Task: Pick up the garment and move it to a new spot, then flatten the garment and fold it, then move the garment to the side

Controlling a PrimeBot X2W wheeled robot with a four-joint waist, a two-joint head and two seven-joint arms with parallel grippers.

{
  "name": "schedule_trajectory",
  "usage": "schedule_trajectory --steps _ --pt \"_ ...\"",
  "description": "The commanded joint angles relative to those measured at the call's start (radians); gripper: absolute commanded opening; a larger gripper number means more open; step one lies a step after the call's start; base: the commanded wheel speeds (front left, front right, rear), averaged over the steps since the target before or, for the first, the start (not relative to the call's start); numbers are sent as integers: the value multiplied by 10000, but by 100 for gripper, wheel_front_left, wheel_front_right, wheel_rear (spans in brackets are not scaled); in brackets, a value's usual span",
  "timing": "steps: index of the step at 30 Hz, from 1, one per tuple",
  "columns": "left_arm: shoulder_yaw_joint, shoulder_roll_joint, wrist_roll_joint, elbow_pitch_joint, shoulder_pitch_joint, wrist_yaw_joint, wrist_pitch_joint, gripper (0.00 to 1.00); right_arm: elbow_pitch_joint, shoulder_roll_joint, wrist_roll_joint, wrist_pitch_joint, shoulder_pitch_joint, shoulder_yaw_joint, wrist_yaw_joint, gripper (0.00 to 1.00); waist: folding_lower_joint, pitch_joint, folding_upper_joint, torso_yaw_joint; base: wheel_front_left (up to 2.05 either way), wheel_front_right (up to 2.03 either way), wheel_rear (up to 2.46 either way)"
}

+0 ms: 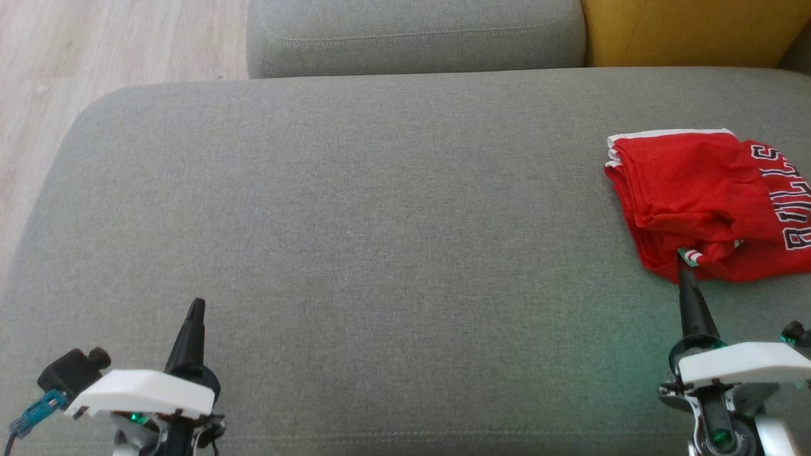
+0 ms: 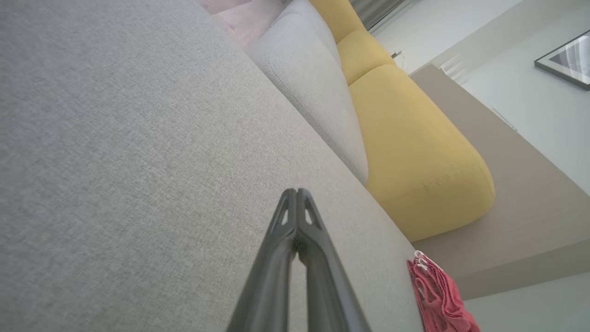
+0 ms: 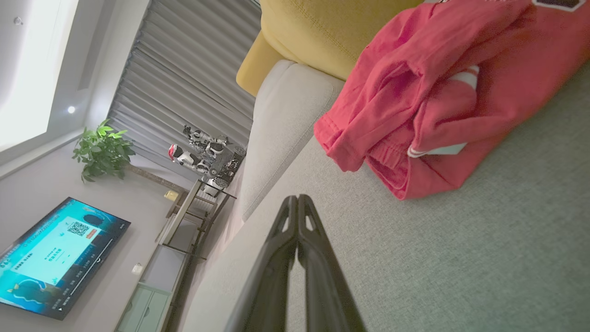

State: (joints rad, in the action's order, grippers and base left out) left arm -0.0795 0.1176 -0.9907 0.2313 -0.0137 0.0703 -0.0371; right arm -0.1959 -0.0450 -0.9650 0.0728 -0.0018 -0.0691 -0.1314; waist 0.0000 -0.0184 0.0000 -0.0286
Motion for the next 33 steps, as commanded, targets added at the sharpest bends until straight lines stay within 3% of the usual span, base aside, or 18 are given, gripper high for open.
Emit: schedule_trajectory --steps 1,33 --pt "353 57 -279 -286 628 78 44 0 270 -107 -297 65 -558 72 4 0 0 4 0 6 0 0 0" --pt "1203 -319 -3723 -42 962 381 837 0 -164 -113 -3870 222 -843 -178 6 0 0 90 0 167 0 0 0"
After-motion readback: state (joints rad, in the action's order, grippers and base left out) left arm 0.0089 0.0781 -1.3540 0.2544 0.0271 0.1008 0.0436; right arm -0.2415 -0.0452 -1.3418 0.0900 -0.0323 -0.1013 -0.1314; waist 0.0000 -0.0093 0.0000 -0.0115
